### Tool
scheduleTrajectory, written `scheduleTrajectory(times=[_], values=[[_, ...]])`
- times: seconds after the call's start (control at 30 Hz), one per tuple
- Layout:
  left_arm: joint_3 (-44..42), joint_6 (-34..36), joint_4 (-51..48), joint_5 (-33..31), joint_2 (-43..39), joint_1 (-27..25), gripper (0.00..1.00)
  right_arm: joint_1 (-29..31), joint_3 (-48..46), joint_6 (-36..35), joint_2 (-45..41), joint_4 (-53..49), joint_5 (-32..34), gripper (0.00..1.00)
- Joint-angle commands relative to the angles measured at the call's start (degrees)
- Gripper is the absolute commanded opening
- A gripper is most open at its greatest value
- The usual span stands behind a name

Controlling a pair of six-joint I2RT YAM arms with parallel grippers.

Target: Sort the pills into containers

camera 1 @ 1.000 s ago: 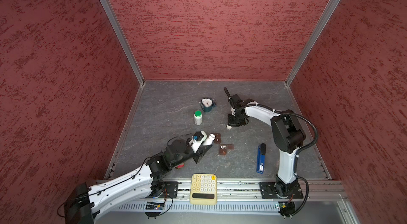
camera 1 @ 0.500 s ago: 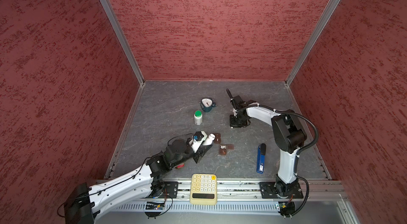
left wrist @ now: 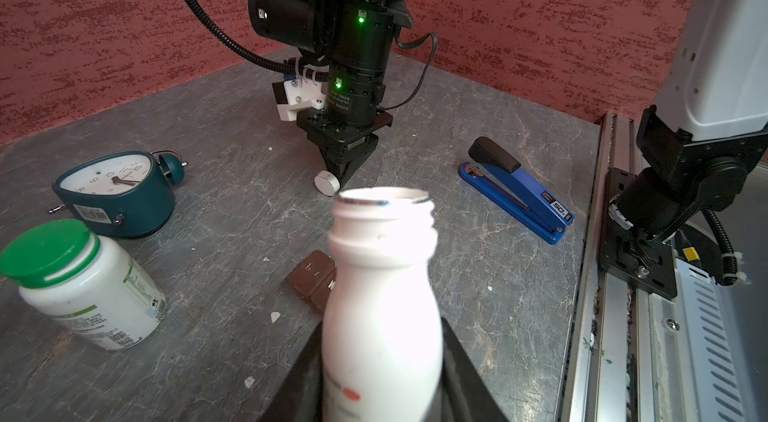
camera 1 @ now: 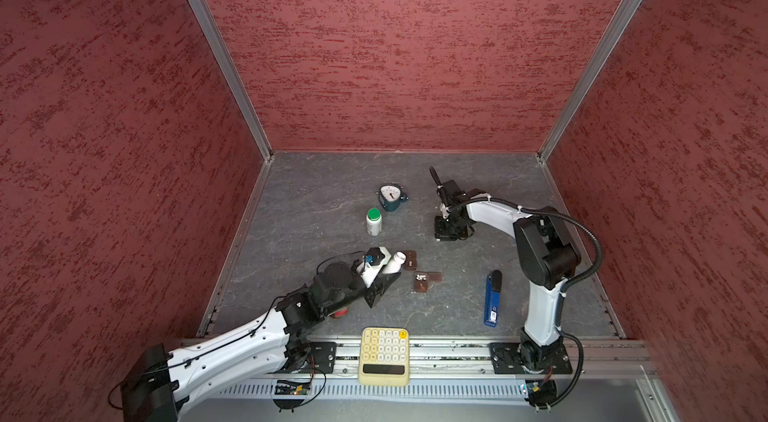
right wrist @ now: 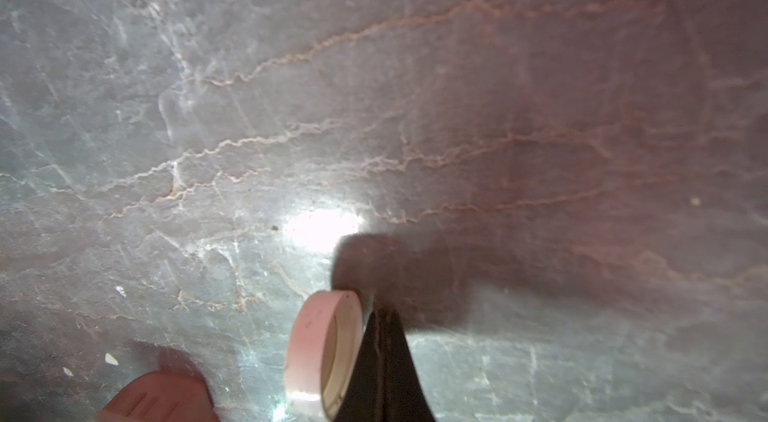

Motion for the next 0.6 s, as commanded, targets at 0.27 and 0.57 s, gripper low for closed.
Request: scheduleTrajectory(times=[0.27,0.57], values=[[1.20,0.32,0.45,0.83,-0.38,0.51,0.00,-0.69,3.39,-1.22,-5.38,-5.41,6.11,0.24],[1.24,0.26,0.33,0.74,-0.46,0.61,0.00,2.44,8.78,-2.13,-3.92,-8.78,4.60,0.37]])
